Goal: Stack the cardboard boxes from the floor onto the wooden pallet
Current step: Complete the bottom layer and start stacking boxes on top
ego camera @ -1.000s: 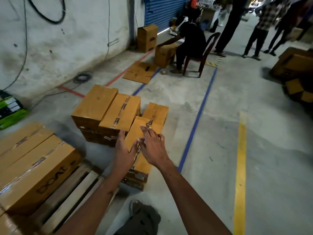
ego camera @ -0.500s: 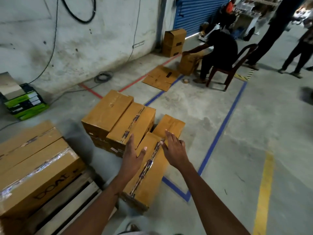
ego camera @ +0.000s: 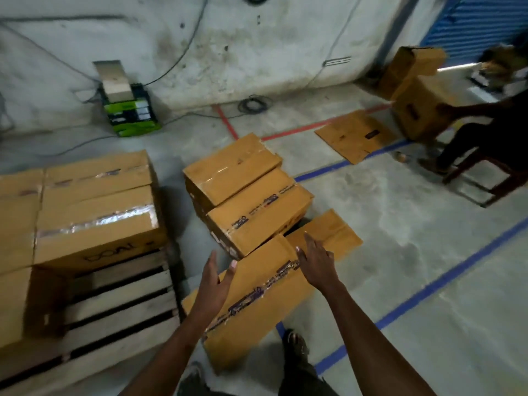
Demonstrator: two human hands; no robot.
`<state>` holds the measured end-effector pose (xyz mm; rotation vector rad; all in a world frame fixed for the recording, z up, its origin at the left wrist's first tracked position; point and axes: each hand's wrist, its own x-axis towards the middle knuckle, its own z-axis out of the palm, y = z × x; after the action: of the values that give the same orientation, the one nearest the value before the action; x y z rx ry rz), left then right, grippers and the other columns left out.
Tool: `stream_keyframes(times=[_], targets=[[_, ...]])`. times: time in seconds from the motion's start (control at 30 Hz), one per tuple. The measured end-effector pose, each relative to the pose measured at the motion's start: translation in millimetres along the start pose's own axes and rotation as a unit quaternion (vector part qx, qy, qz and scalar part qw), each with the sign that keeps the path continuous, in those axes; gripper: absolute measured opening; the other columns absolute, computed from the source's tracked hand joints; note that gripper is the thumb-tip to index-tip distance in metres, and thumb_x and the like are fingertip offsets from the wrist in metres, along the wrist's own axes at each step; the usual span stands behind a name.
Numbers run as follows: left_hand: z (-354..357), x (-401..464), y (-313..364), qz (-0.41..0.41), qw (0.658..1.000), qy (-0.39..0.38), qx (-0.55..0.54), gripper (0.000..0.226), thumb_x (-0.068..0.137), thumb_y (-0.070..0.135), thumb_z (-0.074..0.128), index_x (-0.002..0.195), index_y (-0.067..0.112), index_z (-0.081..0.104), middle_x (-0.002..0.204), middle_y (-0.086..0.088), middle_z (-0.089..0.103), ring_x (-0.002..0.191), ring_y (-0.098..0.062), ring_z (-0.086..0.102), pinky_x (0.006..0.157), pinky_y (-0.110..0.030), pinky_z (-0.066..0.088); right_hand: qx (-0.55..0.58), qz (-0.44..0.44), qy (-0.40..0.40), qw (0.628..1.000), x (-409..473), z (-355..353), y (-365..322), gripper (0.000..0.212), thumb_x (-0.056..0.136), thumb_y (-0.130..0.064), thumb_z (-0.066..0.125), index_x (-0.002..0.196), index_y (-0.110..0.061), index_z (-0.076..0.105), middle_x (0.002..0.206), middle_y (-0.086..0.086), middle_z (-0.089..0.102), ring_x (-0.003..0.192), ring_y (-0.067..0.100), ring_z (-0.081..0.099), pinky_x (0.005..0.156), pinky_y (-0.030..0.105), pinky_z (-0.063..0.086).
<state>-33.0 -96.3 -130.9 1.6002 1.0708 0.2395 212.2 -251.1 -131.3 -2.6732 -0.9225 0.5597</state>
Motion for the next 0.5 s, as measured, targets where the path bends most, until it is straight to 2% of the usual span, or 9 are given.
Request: stream_keyframes(times=[0.1, 0.23, 0.33, 0.5], targets=[[30.9, 6.5, -9.6, -0.056, 0.996, 0.067, -0.015, 0.09, 0.093, 0.077, 0.046, 0.166, 0.035, 0.013, 0.174, 0.001, 0.017, 0.157, -0.027, 0.026, 0.122, -0.052, 0.031, -0.009, -0.034, -0.049, 0.998, 37.8, 0.8, 21.3, 0.074, 0.108, -0.059, 0.023, 0.168, -0.015, 0.024, 0.169, 0.009, 0.036, 0.152, 0.032, 0.037, 0.12, 0.052, 0.027], [66.4, 18.1, -30.5, -0.093, 0.986, 0.131, -0.044, 0.115, 0.078, 0.096, 0.039, 0.167, 0.029, 0.012, 0.174, -0.003, 0.017, 0.158, -0.027, 0.024, 0.126, -0.055, 0.026, -0.045, -0.094, -0.099, 0.99, 86.1, 14.5, 53.7, 0.067, 0.112, -0.052, 0.031, 0.168, -0.016, 0.024, 0.169, 0.008, 0.036, 0.152, 0.031, 0.038, 0.119, 0.05, 0.028], [87.9, 21.2, -57.7, -0.147, 0.973, 0.169, -0.062, 0.115, 0.078, 0.094, 0.043, 0.167, 0.028, 0.01, 0.175, -0.006, 0.015, 0.157, -0.03, 0.024, 0.126, -0.056, 0.026, -0.068, -0.109, -0.135, 0.982, 117.0, 35.4, 80.1, 0.063, 0.113, -0.044, 0.037, 0.167, -0.014, 0.024, 0.168, 0.01, 0.038, 0.152, 0.032, 0.039, 0.119, 0.051, 0.028], [112.2, 31.7, -124.8, -0.233, 0.947, 0.212, -0.059, 0.113, 0.085, 0.082, 0.057, 0.166, 0.017, 0.015, 0.17, -0.015, 0.025, 0.153, -0.037, 0.032, 0.123, -0.057, 0.029, -0.08, -0.088, -0.175, 0.977, 159.9, 98.2, 134.7, 0.067, 0.113, -0.046, 0.038, 0.167, -0.011, 0.023, 0.168, 0.012, 0.037, 0.15, 0.033, 0.041, 0.115, 0.049, 0.032]])
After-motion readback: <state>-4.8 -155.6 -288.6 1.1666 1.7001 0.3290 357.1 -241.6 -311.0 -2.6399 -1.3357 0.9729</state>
